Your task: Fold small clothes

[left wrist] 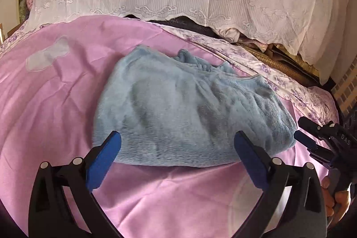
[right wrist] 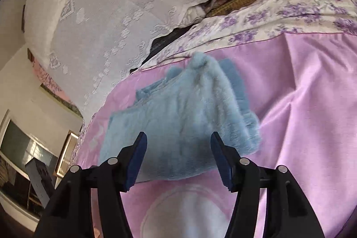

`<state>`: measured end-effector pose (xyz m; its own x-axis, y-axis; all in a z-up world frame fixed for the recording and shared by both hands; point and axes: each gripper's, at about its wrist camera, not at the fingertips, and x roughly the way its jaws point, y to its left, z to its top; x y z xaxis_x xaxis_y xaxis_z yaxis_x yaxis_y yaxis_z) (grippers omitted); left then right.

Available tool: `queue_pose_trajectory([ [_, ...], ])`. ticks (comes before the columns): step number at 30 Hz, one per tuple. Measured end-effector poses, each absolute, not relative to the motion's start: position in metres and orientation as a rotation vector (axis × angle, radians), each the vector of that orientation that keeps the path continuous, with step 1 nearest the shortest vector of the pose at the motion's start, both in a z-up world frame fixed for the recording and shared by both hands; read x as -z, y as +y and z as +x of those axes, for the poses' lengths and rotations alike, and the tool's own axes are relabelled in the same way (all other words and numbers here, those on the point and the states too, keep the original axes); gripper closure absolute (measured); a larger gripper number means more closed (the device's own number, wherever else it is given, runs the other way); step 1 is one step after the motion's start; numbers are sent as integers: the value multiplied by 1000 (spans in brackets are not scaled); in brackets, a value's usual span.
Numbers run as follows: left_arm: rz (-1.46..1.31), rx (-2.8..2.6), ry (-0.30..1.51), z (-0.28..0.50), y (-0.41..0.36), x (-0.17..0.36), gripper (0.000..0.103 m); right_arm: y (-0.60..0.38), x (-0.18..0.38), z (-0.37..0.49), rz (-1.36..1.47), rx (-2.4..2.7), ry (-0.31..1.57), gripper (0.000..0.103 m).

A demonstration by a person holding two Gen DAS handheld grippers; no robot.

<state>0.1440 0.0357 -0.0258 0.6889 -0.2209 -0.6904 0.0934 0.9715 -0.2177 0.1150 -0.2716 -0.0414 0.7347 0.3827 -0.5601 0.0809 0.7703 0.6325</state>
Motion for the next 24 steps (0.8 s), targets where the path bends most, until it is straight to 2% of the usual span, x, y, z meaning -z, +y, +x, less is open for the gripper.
queue_pose_trajectory([
  [6, -42, 70, 864, 172, -1, 76, 4, -320, 64, 119, 824, -119, 766, 43],
  [14, -97, 77, 788, 156, 13, 49, 4, -309, 89, 129, 897, -153, 855, 43],
  [17, -104, 53, 764, 162, 15, 32, 4, -308, 91, 129, 919, -159, 844, 35],
  [22, -43, -42, 903, 195, 6, 69, 4, -303, 98, 133, 928, -152, 826, 35],
  [24, 46, -81, 840, 189, -5, 73, 4, -301, 96, 141, 917, -147, 804, 35],
])
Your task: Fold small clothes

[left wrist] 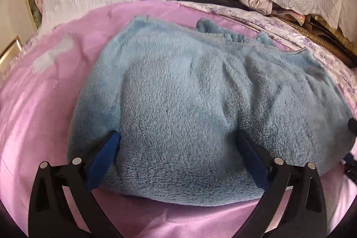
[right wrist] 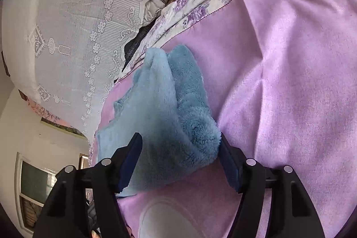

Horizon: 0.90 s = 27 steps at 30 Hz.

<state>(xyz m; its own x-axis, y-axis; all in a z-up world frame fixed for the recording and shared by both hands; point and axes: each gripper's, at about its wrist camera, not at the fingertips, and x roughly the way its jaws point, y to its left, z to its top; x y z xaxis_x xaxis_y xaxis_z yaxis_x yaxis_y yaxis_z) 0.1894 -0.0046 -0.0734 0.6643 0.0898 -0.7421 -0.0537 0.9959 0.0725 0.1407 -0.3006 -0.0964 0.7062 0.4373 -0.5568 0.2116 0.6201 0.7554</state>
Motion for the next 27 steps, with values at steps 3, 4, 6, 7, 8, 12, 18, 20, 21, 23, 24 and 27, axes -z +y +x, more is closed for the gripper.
queue_pose_trajectory([
  [3, 114, -117, 804, 183, -14, 71, 4, -296, 93, 143, 886, -122, 770, 35],
  [4, 105, -114, 802, 183, -12, 72, 4, -293, 89, 141, 869, -128, 751, 35],
  [6, 67, -95, 811, 184, -6, 71, 4, -283, 75, 139, 794, -143, 717, 35],
  [7, 52, -89, 815, 185, -4, 71, 4, -279, 70, 140, 757, -142, 710, 35],
  [8, 49, -87, 815, 185, -3, 71, 4, -277, 70, 141, 735, -134, 713, 35],
  [12, 74, -97, 803, 182, -8, 71, 4, -287, 97, 149, 809, -109, 767, 38],
  [18, 82, -101, 803, 183, -10, 72, 4, -281, 94, 150, 755, -97, 749, 37],
  [20, 83, -100, 804, 182, -9, 71, 4, -279, 90, 148, 744, -98, 732, 37],
  [21, 76, -97, 806, 182, -8, 70, 4, -279, 88, 147, 737, -97, 725, 38],
  [23, 34, -81, 798, 178, -2, 63, 5, -279, 86, 144, 723, -89, 714, 43],
  [24, 5, -67, 786, 176, 1, 57, 5, -280, 87, 144, 722, -88, 717, 43],
  [27, -50, 1, 752, 171, 1, 44, 5, -285, 97, 149, 754, -95, 742, 43],
])
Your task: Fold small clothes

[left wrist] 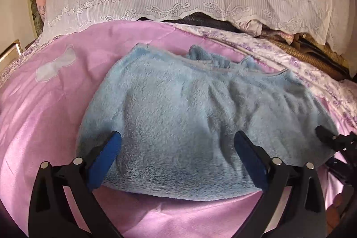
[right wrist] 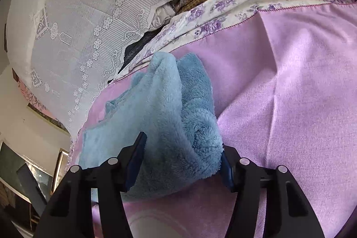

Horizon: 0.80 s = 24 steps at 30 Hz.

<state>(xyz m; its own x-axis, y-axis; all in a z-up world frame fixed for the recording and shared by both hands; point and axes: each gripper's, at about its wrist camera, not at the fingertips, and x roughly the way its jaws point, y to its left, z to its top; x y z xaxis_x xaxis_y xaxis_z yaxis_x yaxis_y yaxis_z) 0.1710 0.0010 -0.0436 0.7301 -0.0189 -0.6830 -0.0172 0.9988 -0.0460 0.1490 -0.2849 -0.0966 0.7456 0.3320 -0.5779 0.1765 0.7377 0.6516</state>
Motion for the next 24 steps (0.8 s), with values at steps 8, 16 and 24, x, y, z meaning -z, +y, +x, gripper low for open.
queue_pose_trajectory([
  [8, 170, -35, 784, 181, -41, 73, 4, -279, 94, 148, 719, -81, 722, 41],
  [16, 96, 1, 747, 175, -30, 56, 4, -277, 81, 143, 703, -82, 688, 72],
  [24, -105, 131, 792, 215, -35, 22, 4, -250, 46, 137, 556, -71, 616, 72],
])
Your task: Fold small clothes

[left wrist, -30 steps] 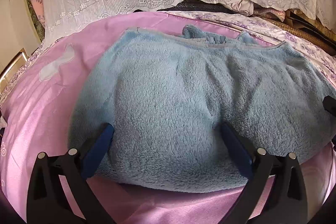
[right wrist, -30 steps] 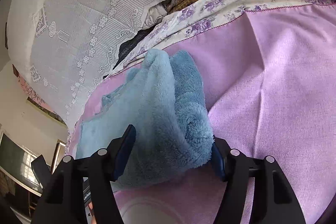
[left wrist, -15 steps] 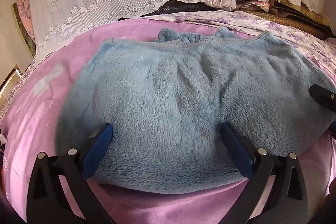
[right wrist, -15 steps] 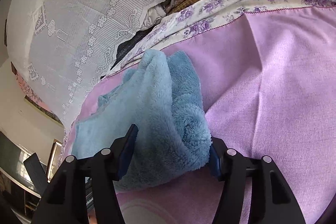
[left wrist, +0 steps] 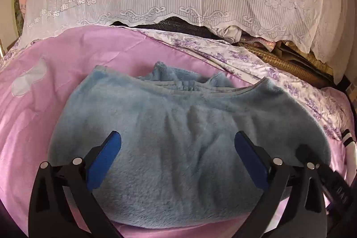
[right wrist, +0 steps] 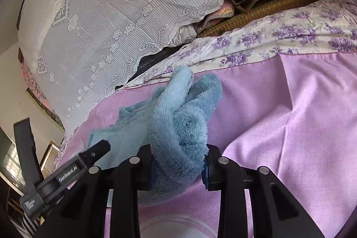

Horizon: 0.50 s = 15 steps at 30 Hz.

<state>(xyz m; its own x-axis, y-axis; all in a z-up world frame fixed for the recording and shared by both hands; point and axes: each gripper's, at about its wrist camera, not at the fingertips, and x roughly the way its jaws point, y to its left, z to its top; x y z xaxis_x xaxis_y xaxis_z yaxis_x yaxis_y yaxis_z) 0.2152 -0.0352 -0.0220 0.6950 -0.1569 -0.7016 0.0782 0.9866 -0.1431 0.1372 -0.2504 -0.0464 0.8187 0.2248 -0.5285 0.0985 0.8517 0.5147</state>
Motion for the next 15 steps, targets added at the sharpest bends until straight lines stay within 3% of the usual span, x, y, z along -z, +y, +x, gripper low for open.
queue_pose_trajectory([
  [7, -40, 195, 910, 240, -69, 61, 4, -244, 43, 137, 511, -68, 603, 73],
  [15, -146, 300, 878, 232, -54, 44, 8, -205, 12, 129, 371, -88, 526, 75],
])
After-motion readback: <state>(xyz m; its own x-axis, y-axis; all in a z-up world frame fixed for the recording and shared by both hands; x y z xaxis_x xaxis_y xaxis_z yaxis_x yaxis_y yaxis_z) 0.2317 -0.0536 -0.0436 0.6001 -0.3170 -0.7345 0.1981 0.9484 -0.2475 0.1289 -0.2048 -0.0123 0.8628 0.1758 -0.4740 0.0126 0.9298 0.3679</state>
